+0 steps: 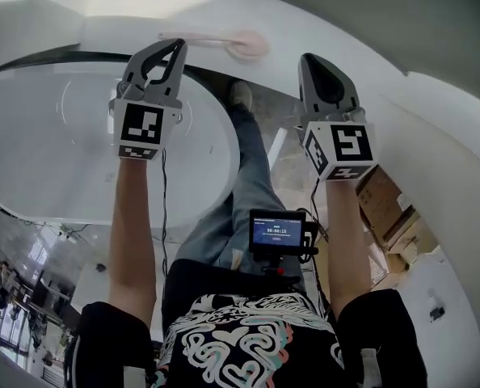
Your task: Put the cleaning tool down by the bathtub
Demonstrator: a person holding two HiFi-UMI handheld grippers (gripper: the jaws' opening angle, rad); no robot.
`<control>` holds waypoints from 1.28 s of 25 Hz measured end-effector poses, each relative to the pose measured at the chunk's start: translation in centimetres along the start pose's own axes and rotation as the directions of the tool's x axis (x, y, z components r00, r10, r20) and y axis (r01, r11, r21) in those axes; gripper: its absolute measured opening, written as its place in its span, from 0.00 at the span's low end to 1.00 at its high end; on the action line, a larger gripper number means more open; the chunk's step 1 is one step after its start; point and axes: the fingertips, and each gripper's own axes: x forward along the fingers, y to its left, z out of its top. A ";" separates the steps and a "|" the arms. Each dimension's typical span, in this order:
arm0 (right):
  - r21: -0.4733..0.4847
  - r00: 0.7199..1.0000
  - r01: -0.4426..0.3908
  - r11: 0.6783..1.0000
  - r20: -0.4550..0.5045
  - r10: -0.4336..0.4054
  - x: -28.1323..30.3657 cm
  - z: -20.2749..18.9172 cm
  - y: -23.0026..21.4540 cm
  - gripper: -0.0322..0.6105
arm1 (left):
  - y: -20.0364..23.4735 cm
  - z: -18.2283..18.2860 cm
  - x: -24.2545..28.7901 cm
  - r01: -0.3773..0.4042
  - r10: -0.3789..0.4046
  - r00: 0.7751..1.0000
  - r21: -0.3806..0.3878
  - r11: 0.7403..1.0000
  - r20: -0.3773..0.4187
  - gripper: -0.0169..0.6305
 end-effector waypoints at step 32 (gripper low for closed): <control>-0.081 0.959 0.101 0.992 0.274 -0.075 -16.2 12.8 7.0 0.10 | 0.8 10.6 -20.6 -0.190 0.224 0.946 -0.161 0.969 0.233 0.05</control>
